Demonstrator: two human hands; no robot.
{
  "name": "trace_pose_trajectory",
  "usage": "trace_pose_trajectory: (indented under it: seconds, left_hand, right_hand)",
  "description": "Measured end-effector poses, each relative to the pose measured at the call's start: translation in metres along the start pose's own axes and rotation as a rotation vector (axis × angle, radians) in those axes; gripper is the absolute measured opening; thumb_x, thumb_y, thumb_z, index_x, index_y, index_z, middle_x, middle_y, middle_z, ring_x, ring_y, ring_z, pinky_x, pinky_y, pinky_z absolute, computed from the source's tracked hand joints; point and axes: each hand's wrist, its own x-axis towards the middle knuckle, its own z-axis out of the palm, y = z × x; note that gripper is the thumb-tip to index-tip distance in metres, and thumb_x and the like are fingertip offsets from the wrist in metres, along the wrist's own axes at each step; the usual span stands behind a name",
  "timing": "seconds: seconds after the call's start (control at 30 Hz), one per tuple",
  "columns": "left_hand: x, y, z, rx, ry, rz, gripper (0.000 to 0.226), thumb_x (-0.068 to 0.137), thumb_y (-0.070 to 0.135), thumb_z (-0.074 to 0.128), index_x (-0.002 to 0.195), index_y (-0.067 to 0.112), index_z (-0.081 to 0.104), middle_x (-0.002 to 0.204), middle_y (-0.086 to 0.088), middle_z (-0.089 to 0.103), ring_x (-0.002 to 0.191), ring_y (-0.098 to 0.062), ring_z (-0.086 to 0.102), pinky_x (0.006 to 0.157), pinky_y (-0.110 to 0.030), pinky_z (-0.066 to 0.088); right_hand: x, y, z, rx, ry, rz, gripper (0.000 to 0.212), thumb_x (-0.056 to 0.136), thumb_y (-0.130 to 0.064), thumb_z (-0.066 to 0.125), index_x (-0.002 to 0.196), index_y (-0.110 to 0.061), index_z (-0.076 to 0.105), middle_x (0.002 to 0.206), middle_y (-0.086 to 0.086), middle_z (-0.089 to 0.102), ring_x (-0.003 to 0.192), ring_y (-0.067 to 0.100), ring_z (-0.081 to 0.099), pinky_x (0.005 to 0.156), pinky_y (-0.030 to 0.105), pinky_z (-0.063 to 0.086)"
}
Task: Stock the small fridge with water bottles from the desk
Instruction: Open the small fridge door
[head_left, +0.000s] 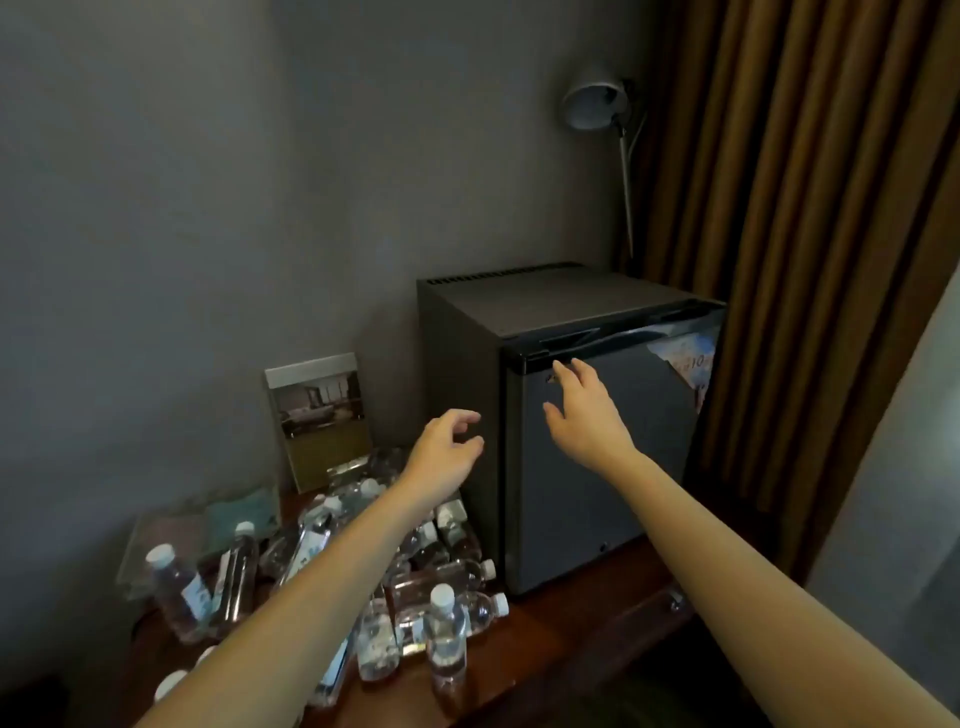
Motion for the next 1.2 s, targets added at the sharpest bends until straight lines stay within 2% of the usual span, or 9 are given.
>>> trace_pose_trajectory:
  seconds: [0.1,0.2,0.27,0.4,0.57,0.8,0.97,1.1,1.2]
  left_hand:
    - [0.029,0.001,0.002,0.079,0.017,0.064,0.038,0.095,0.021,0.050,0.132,0.024,0.044,0.137,-0.001,0.036,0.114,-0.012,0.048,0.100,-0.033,0.041]
    - [0.061,0.003,0.002,0.134,0.023,0.181,0.049,0.093,0.019,0.053,0.139,0.023,0.036,0.145,0.001,0.029,0.130,-0.015,0.037,0.109,-0.034,0.033]
    - [0.082,0.006,0.001,0.197,0.037,0.291,0.057,0.092,0.016,0.055,0.143,0.021,0.030,0.150,0.001,0.024,0.138,-0.017,0.026,0.111,-0.031,0.026]
    - [0.117,0.014,0.008,0.580,0.094,0.551,0.067,0.088,0.017,0.057,0.146,0.021,0.024,0.153,0.000,0.025,0.143,-0.018,0.015,0.115,-0.038,0.016]
    - [0.136,0.009,0.030,0.601,0.078,0.614,0.077,0.080,0.005,0.061,0.146,0.017,0.023,0.152,-0.001,0.026,0.145,-0.017,0.007,0.116,-0.041,-0.002]
    - [0.147,-0.014,0.040,0.394,0.228,0.827,0.054,0.066,-0.006,0.069,0.117,0.007,0.060,0.120,-0.009,0.063,0.131,-0.028,0.041,0.109,-0.052,0.016]
    - [0.160,-0.014,0.036,0.266,0.206,0.902,0.047,0.065,-0.008,0.062,0.109,0.007,0.065,0.110,-0.008,0.068,0.122,-0.024,0.049,0.110,-0.046,0.021]
    - [0.158,-0.016,0.038,0.197,0.185,0.965,0.042,0.072,0.013,0.044,0.107,0.007,0.066,0.106,-0.008,0.069,0.117,-0.016,0.048,0.112,-0.034,0.017]
    - [0.141,-0.008,0.048,0.129,0.092,1.075,0.045,0.068,0.014,0.046,0.108,0.009,0.065,0.107,-0.005,0.068,0.115,-0.015,0.051,0.113,-0.034,0.018]
  right_hand:
    - [0.024,0.000,0.007,-0.097,0.137,-0.029,0.057,0.097,-0.026,0.044,0.147,-0.011,0.022,0.155,0.010,0.017,0.145,0.024,0.014,0.117,0.044,0.015]
    - [0.044,-0.002,0.011,-0.129,0.163,-0.022,0.054,0.097,-0.032,0.042,0.146,-0.012,0.026,0.152,0.007,0.026,0.143,0.022,0.019,0.117,0.046,0.011]
    - [0.053,0.000,0.012,-0.128,0.171,-0.012,0.052,0.097,-0.035,0.041,0.143,-0.013,0.031,0.146,0.005,0.036,0.138,0.021,0.030,0.117,0.046,0.014]
    - [0.056,0.007,0.017,-0.198,0.234,-0.028,0.048,0.094,-0.044,0.042,0.134,-0.016,0.045,0.132,-0.001,0.051,0.128,0.016,0.043,0.113,0.042,0.023]
    - [0.063,-0.001,0.014,-0.272,0.273,-0.038,0.045,0.090,-0.054,0.044,0.116,-0.019,0.054,0.116,-0.003,0.058,0.115,0.014,0.049,0.104,0.034,0.029]
    - [0.069,0.004,0.012,-0.256,0.258,-0.029,0.043,0.088,-0.059,0.043,0.099,-0.018,0.053,0.098,-0.006,0.052,0.102,0.015,0.049,0.102,0.035,0.028]
    - [0.071,0.006,0.017,-0.235,0.307,-0.039,0.052,0.081,-0.064,0.031,0.095,-0.018,0.051,0.092,-0.011,0.043,0.096,0.012,0.046,0.099,0.032,0.028]
    - [0.070,0.010,0.017,-0.202,0.345,-0.051,0.040,0.080,-0.061,0.035,0.086,-0.022,0.043,0.086,-0.009,0.042,0.085,0.008,0.037,0.091,0.030,0.030]
    - [0.047,0.027,0.018,-0.128,0.468,-0.082,0.034,0.082,-0.054,0.040,0.085,-0.020,0.045,0.085,-0.006,0.044,0.084,0.011,0.042,0.083,0.031,0.037]
